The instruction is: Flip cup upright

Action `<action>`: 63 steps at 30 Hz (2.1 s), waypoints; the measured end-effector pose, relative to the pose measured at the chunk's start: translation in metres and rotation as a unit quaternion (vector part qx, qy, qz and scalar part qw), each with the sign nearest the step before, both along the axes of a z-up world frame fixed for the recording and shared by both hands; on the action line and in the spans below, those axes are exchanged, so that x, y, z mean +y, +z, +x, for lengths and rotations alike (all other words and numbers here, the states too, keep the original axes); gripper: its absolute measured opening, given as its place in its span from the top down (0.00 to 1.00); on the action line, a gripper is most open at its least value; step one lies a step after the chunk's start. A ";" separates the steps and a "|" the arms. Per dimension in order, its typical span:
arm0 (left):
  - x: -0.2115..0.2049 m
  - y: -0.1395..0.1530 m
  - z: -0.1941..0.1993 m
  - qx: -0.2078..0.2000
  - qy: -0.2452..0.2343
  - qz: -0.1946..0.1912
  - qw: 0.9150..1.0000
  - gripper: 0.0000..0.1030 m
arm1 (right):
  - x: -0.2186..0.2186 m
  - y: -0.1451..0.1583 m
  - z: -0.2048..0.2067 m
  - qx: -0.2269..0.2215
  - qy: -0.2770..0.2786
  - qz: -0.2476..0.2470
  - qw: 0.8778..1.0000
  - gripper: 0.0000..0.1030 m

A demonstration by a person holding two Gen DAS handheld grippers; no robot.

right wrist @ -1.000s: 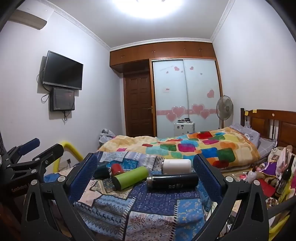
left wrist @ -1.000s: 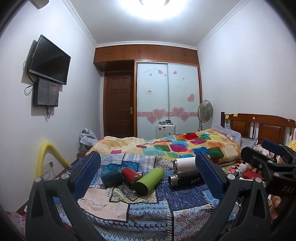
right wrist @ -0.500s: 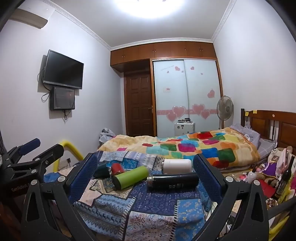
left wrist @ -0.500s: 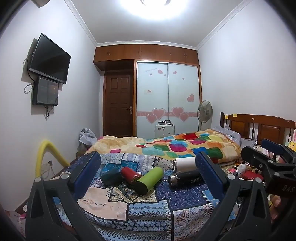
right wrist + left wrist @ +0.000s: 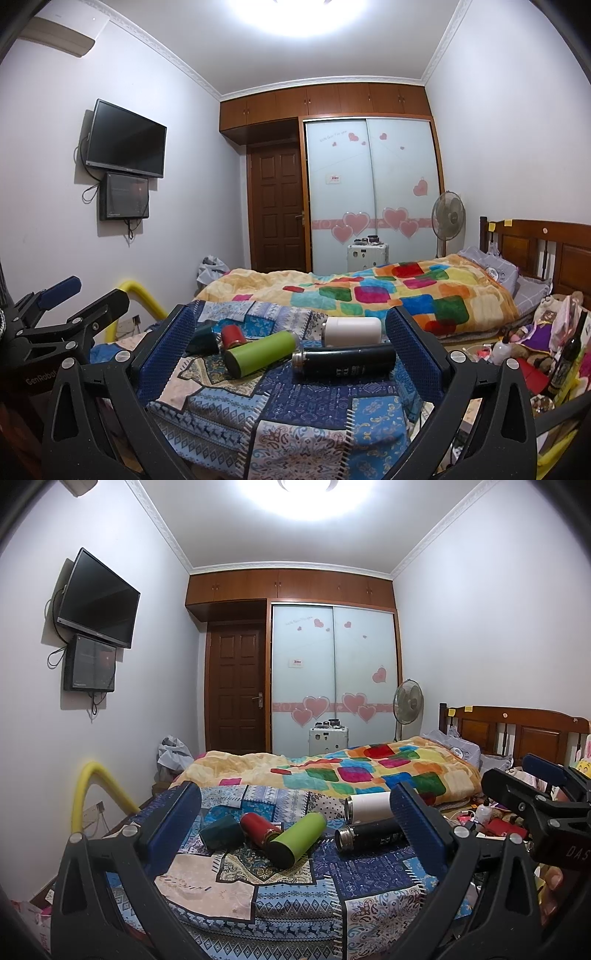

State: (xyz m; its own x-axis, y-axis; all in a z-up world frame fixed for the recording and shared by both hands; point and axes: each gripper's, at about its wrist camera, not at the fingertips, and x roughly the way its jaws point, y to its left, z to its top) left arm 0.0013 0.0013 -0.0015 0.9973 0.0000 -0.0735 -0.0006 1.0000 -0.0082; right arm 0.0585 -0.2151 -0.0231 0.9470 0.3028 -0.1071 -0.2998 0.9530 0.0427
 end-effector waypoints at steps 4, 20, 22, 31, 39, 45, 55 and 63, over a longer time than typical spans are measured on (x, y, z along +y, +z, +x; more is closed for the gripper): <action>-0.001 -0.001 0.000 -0.001 0.000 0.001 1.000 0.00 | 0.000 0.000 0.000 0.000 0.000 0.000 1.000 0.00; -0.003 0.000 0.000 -0.001 -0.006 0.004 1.000 0.00 | -0.001 0.000 0.000 -0.001 -0.001 0.001 1.000 0.00; -0.003 0.000 -0.001 -0.002 -0.006 0.003 1.000 0.00 | -0.001 0.001 0.000 -0.001 -0.001 0.001 1.000 0.00; -0.003 -0.001 -0.002 -0.002 -0.006 0.004 1.000 0.00 | -0.002 0.001 0.000 -0.001 0.000 0.001 1.000 0.00; -0.003 0.001 -0.001 -0.002 -0.005 0.003 1.000 0.00 | -0.002 0.001 0.000 -0.001 0.000 0.001 1.000 0.00; -0.001 0.001 0.000 -0.003 -0.003 0.002 1.000 0.00 | -0.001 0.001 0.000 0.000 0.000 0.001 1.000 0.00; 0.001 -0.003 0.007 0.004 -0.004 -0.001 1.000 0.00 | 0.000 -0.003 0.005 0.006 0.001 -0.002 1.000 0.00; -0.003 -0.021 0.043 0.032 -0.012 0.001 0.999 0.00 | -0.005 -0.020 0.041 0.040 -0.011 -0.021 0.999 0.00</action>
State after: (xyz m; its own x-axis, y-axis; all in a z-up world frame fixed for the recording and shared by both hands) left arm 0.0442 -0.0022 -0.0220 0.9901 -0.0242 -0.1381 0.0235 0.9997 -0.0064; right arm 0.0992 -0.2204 -0.0427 0.9411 0.2763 -0.1950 -0.2765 0.9606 0.0266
